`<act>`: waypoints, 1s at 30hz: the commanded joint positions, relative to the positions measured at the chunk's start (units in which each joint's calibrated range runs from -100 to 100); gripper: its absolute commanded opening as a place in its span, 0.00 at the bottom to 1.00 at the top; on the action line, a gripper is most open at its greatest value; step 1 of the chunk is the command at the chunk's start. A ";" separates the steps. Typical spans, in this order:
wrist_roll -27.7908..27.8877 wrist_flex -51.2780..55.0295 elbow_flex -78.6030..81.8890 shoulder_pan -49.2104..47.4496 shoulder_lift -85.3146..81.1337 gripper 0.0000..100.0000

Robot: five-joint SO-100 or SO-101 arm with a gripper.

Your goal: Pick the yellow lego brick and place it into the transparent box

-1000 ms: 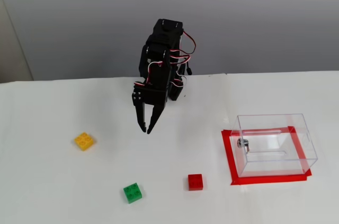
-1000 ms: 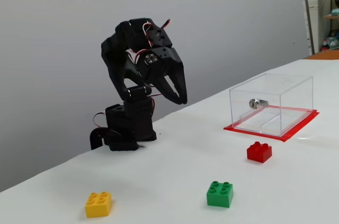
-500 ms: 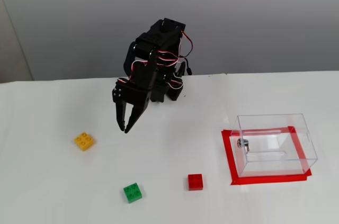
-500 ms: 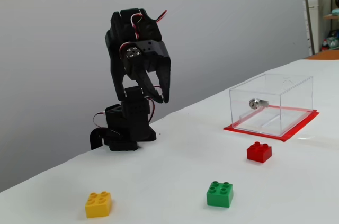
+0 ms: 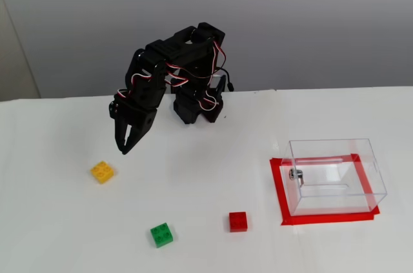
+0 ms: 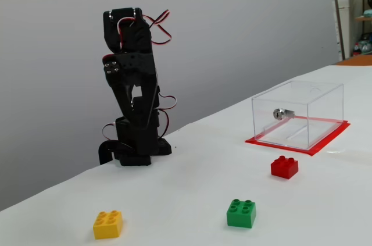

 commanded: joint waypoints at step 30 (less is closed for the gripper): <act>-0.07 7.33 -23.45 10.76 30.13 0.02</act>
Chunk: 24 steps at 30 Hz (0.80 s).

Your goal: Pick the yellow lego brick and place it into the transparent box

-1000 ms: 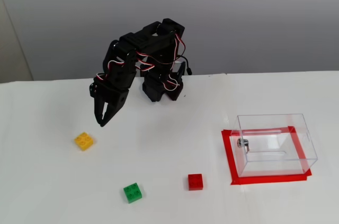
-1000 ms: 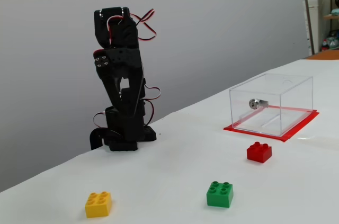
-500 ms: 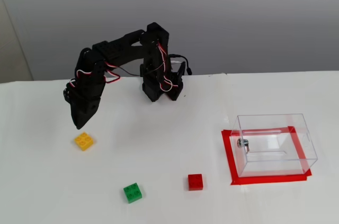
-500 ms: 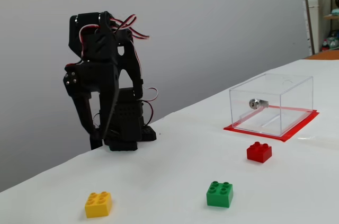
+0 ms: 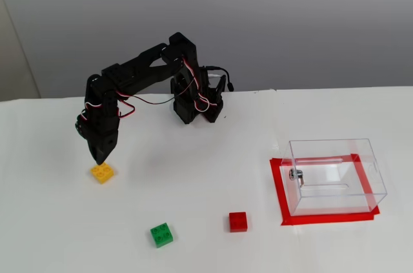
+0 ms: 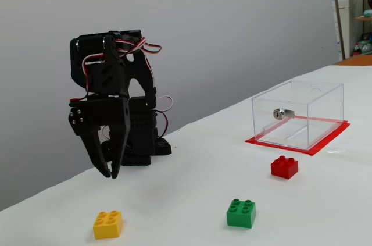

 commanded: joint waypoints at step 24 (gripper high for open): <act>0.25 -7.01 -1.83 3.17 2.99 0.26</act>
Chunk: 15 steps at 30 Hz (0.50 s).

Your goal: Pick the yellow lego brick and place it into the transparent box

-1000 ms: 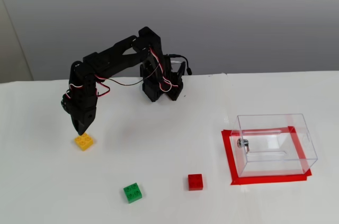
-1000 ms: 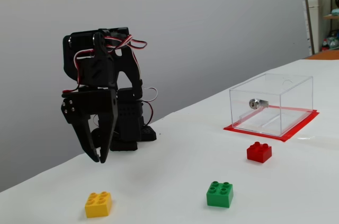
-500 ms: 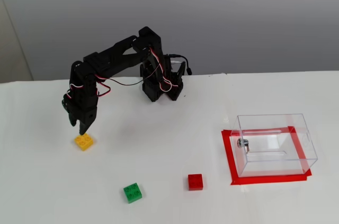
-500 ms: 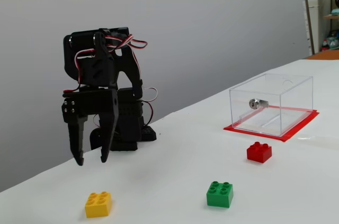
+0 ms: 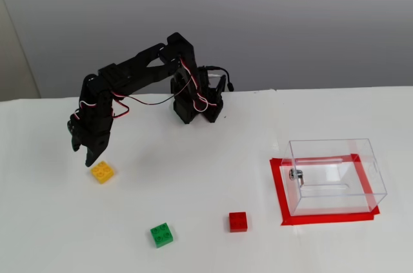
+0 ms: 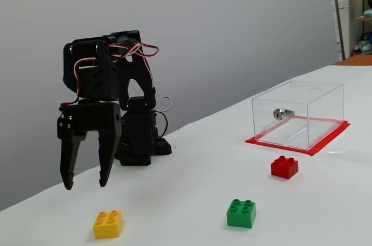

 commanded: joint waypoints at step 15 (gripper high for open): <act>-0.27 -1.01 -0.48 -1.86 4.78 0.28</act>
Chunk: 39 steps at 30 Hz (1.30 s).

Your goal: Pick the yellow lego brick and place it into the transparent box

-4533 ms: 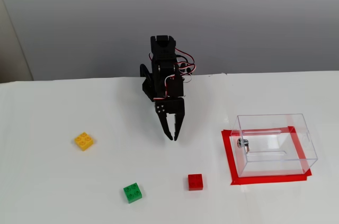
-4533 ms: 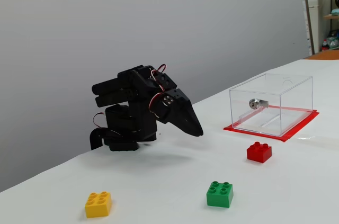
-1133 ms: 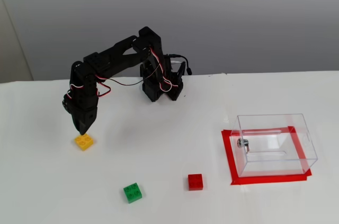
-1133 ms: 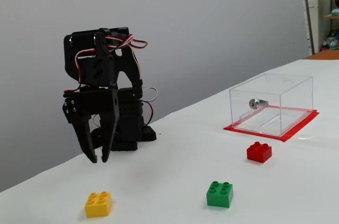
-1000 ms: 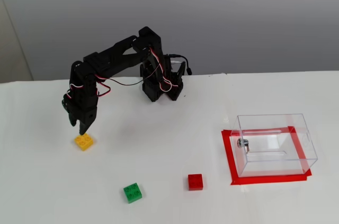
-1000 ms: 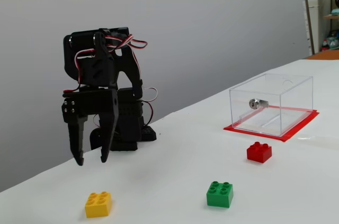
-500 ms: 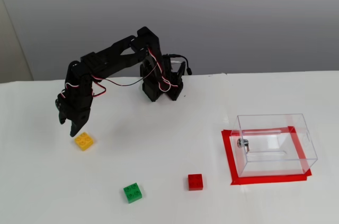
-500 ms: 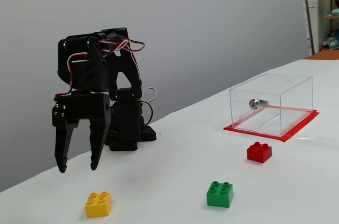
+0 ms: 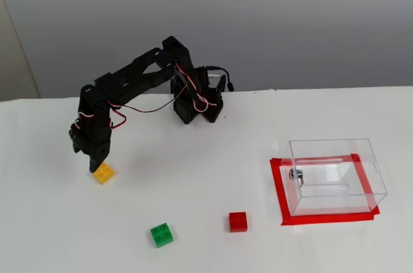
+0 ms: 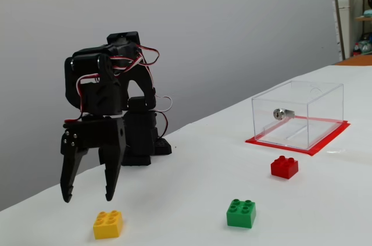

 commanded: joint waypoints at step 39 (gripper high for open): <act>0.44 -2.07 5.67 -0.58 7.17 0.28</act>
